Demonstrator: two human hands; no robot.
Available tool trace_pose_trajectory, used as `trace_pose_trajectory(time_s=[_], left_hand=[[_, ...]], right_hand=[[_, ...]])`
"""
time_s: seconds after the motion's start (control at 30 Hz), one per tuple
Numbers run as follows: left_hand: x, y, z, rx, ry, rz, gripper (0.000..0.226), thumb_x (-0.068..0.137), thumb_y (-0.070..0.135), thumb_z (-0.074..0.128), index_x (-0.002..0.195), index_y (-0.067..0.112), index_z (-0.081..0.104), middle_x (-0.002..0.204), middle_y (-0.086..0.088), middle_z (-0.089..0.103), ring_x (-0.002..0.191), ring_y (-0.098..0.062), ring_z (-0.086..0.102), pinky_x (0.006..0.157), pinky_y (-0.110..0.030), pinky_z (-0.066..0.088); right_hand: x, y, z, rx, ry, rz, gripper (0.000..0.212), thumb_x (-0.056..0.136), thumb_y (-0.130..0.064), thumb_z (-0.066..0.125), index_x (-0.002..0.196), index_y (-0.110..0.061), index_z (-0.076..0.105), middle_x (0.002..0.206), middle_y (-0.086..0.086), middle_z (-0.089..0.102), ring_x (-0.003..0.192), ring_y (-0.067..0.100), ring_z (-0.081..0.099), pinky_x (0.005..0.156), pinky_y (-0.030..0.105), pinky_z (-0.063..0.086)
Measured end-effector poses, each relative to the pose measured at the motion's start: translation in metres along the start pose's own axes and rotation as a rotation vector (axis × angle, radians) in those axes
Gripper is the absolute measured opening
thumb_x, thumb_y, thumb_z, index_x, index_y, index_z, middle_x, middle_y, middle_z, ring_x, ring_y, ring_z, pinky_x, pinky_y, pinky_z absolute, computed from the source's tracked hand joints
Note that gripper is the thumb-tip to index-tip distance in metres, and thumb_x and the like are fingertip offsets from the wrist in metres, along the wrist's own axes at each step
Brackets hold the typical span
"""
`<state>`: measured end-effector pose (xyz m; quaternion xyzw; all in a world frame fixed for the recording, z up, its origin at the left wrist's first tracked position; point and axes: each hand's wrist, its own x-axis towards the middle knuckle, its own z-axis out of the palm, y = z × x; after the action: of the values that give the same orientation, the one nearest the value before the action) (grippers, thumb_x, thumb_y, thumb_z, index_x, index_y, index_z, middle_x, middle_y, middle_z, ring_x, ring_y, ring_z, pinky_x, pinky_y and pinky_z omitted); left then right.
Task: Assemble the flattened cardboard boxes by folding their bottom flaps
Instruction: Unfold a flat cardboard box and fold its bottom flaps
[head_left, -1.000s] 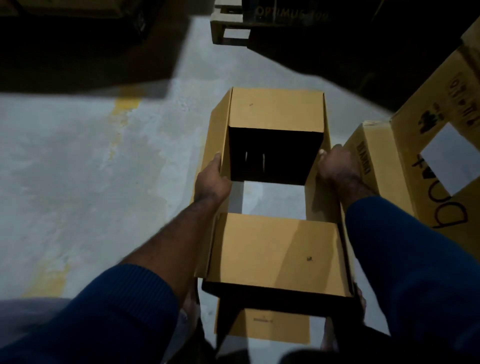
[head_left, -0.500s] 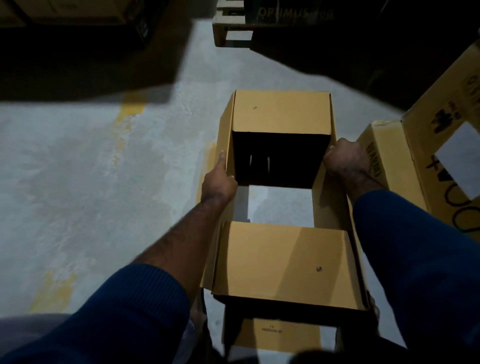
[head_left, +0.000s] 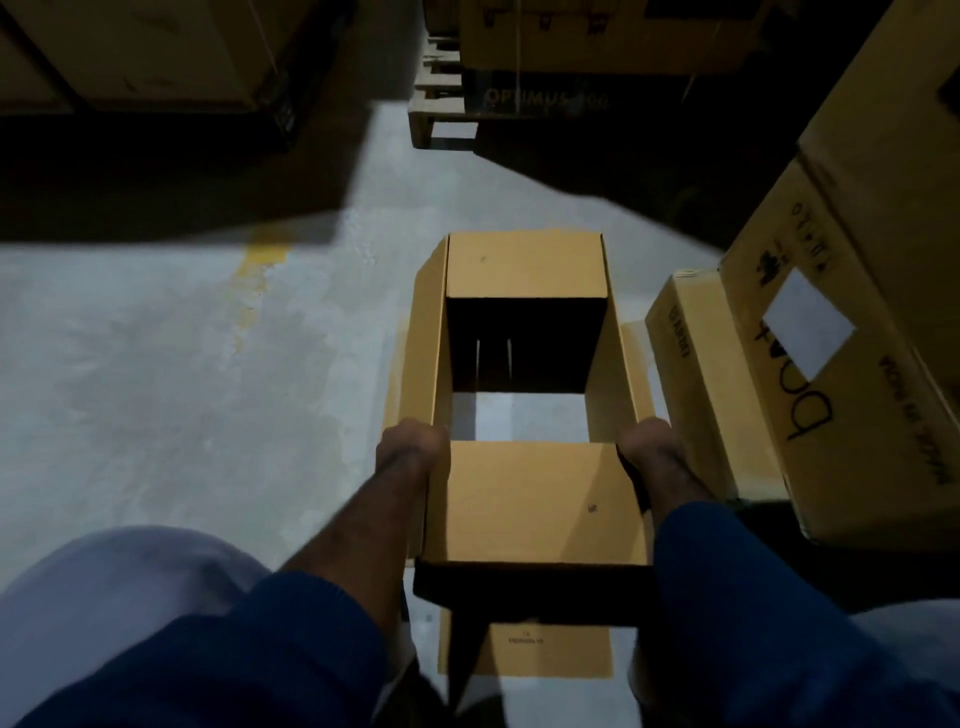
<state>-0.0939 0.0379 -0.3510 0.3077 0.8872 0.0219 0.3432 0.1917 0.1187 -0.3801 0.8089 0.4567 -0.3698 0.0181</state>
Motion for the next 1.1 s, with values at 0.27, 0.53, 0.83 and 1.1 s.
trace_pose_trajectory(time_s=[0.27,0.53,0.83,1.1], left_hand=[[-0.037,-0.034,-0.006,-0.092,-0.092,-0.003,0.048,0.101,0.041,0.056,0.128,0.002,0.063,0.129,-0.019,0.064,0.114,-0.037,0.063,0.09,-0.04,0.055],[-0.059,-0.043,-0.007,-0.14,-0.08,0.089,0.066,0.099,0.047,0.057,0.151,0.011,0.035,0.148,-0.019,0.045,0.127,-0.04,0.052,0.099,-0.048,0.051],[-0.126,-0.051,-0.023,0.349,-0.09,0.432,0.044,0.101,0.047,0.053,0.136,0.02,0.054,0.14,-0.009,0.054,0.131,-0.031,0.043,0.106,-0.051,0.03],[-0.168,-0.047,-0.042,0.373,0.115,0.526,0.039,0.1,0.048,0.052,0.131,0.023,0.057,0.141,-0.009,0.045,0.129,-0.032,0.034,0.099,-0.05,0.03]], right_hand=[[-0.072,0.023,0.023,0.028,0.015,0.079,0.056,0.106,-0.046,0.047,0.133,0.002,0.058,0.133,0.022,0.061,0.12,0.039,0.06,0.095,0.043,0.049],[-0.105,0.007,0.022,0.159,0.12,0.036,0.058,0.1,-0.044,0.059,0.142,-0.005,0.047,0.137,0.017,0.058,0.122,0.038,0.058,0.097,0.044,0.051],[-0.166,0.014,0.011,0.048,-0.013,-0.364,0.055,0.1,-0.031,0.058,0.152,-0.021,0.042,0.143,0.009,0.054,0.114,0.026,0.059,0.077,0.032,0.051],[-0.206,0.019,-0.01,-0.095,0.206,-0.399,0.045,0.097,-0.059,0.049,0.113,-0.02,0.065,0.11,0.007,0.06,0.113,0.03,0.053,0.1,0.053,0.042]])
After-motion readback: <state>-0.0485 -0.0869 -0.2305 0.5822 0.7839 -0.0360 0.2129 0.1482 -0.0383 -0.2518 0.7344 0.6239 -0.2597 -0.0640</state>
